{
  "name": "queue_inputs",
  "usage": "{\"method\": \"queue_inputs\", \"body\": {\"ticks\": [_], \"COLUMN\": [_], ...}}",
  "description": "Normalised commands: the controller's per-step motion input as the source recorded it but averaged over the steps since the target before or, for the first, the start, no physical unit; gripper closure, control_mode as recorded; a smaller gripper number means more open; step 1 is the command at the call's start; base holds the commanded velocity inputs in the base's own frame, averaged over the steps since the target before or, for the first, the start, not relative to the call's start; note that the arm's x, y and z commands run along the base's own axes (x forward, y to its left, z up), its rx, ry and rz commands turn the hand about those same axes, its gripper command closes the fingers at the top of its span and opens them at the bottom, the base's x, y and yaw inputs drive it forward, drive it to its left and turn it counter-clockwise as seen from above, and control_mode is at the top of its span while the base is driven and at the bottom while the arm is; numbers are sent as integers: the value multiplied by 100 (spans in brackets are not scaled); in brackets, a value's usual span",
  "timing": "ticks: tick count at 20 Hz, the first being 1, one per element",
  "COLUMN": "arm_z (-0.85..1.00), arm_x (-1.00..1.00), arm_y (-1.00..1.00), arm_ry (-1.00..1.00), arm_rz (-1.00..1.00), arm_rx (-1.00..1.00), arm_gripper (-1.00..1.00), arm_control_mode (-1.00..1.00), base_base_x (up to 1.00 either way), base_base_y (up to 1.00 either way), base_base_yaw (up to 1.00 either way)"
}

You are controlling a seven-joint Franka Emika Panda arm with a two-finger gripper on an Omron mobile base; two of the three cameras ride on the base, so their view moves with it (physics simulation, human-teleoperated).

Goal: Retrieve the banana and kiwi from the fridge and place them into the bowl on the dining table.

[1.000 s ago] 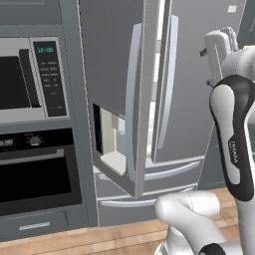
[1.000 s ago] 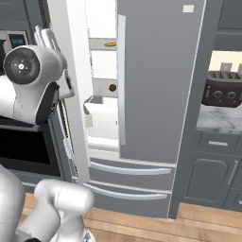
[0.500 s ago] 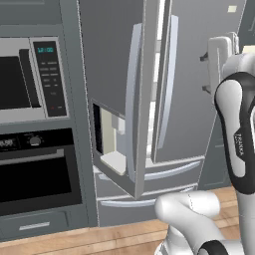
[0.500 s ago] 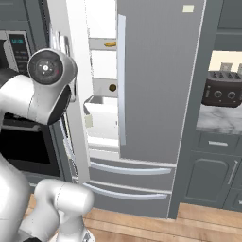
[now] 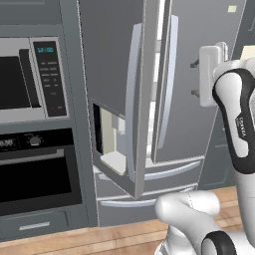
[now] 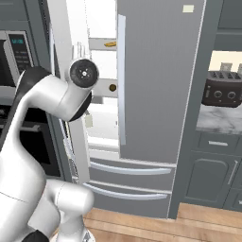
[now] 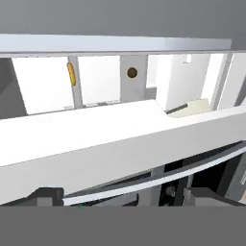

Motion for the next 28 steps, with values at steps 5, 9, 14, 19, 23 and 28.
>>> {"method": "queue_inputs", "body": {"ticks": [5,9,14,19,23,28], "arm_z": [-18,-28,-31,-34,-29,-21], "arm_x": [36,58,66,69,63,54], "arm_y": [0,3,4,9,21,23], "arm_ry": [-4,-1,0,3,4,1], "arm_rz": [3,0,3,7,11,13], "arm_rx": [2,2,5,4,4,3], "arm_gripper": [-100,-100,-100,-100,-100,-100], "arm_control_mode": [-100,-100,-100,-100,-100,-100], "base_base_x": [0,0,0,0,0,0], "base_base_y": [0,0,0,0,0,0], "base_base_yaw": [0,0,0,0,0,0]}}
